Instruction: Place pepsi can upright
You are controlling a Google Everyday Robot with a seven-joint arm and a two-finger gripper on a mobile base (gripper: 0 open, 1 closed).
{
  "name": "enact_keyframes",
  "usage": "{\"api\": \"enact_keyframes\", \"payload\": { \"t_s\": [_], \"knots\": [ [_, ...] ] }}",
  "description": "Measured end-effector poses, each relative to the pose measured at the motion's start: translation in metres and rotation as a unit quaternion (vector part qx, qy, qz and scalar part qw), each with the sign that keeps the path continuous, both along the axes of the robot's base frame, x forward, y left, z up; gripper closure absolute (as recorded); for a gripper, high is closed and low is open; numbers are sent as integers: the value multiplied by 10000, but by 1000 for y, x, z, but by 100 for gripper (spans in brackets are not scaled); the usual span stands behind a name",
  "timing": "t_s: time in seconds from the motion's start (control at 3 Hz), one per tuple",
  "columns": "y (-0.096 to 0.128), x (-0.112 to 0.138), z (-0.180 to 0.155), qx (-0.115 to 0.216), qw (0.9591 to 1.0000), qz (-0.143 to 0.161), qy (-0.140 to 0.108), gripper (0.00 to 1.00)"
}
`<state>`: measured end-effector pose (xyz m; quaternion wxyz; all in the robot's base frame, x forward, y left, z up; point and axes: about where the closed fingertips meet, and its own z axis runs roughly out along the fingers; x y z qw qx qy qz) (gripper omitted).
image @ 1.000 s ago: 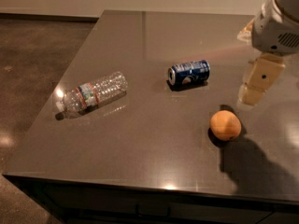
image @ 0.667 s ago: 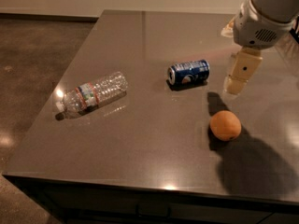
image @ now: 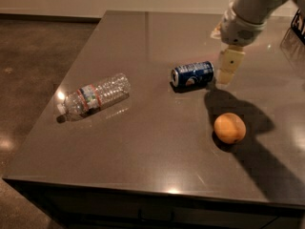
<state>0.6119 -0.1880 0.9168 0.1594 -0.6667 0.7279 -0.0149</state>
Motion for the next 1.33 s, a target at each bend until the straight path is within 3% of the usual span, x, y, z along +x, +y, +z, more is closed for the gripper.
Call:
{"api": "enact_keyframes", "payload": {
  "t_s": [0.33, 0.67, 1.33],
  "knots": [
    [5, 32, -19, -135, 9997, 109, 174, 0],
    [19, 46, -29, -154, 9991, 269, 288, 0],
    [50, 40, -50, -162, 9960, 689, 546, 0]
  ]
}}
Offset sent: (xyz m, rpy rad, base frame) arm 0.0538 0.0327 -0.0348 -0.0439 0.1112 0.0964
